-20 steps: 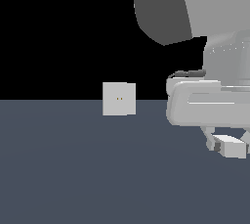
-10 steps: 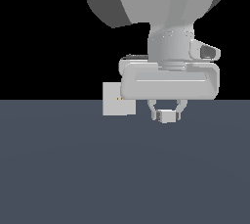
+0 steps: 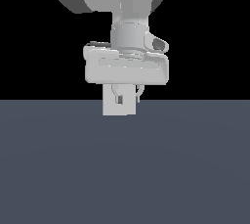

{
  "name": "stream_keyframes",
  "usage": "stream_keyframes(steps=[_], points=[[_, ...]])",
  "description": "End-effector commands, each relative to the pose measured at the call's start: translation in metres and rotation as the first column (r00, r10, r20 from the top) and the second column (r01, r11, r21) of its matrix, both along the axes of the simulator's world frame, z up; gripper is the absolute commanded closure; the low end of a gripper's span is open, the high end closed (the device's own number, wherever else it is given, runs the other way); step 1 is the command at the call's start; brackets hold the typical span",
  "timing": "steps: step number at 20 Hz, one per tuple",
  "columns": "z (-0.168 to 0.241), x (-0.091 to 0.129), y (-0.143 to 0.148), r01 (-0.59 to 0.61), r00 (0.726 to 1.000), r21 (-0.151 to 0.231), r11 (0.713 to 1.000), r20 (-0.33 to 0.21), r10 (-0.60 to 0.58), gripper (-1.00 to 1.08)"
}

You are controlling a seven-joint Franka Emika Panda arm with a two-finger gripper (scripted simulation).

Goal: Plug the charger into the wall socket.

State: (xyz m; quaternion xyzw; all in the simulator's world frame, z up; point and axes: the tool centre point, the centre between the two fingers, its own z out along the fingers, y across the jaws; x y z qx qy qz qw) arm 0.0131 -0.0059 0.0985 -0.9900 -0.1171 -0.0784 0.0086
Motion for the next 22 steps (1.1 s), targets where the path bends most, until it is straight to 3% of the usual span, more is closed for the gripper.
stream_keyframes(steps=[1,13,22], points=[[0.003,0.002,0.007,-0.018,1.0,0.0,1.0,-0.001,0.018,1.08],[0.001,0.003,0.005,-0.012,1.0,0.001,1.0,-0.002,0.012,1.08],[0.001,0.027,0.011,-0.012,1.0,0.001,1.0,-0.002,0.012,1.08]])
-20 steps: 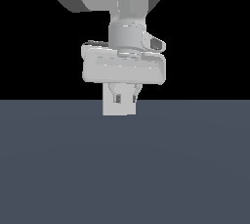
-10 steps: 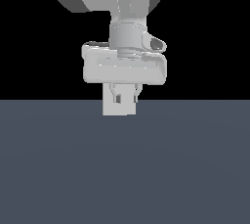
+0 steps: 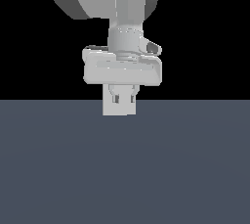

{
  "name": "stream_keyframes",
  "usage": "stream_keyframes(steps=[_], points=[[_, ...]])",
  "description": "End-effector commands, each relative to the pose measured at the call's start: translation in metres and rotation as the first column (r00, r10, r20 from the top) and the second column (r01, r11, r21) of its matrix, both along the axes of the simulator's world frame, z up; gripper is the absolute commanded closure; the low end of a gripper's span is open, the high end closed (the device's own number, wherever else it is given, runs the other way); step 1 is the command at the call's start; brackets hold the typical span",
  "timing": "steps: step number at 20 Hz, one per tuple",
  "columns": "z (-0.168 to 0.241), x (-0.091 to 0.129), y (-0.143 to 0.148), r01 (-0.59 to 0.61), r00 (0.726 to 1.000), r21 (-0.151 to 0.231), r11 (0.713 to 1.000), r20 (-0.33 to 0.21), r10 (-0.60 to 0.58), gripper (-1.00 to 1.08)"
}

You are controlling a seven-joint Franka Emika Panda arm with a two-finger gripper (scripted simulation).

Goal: Plug the charger into the wall socket.

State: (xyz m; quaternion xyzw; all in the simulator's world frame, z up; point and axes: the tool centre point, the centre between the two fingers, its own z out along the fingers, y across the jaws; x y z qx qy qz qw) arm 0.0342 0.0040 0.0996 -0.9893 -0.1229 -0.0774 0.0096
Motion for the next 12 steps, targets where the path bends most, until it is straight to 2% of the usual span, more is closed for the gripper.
stream_keyframes(steps=[1,6,12], points=[[0.0,0.009,0.003,0.0,1.0,0.0,1.0,0.0,0.0,1.08],[0.0,0.023,0.006,0.0,1.0,0.0,1.0,0.001,0.0,1.08],[0.0,0.029,0.007,0.0,1.0,0.0,1.0,0.001,0.0,1.08]])
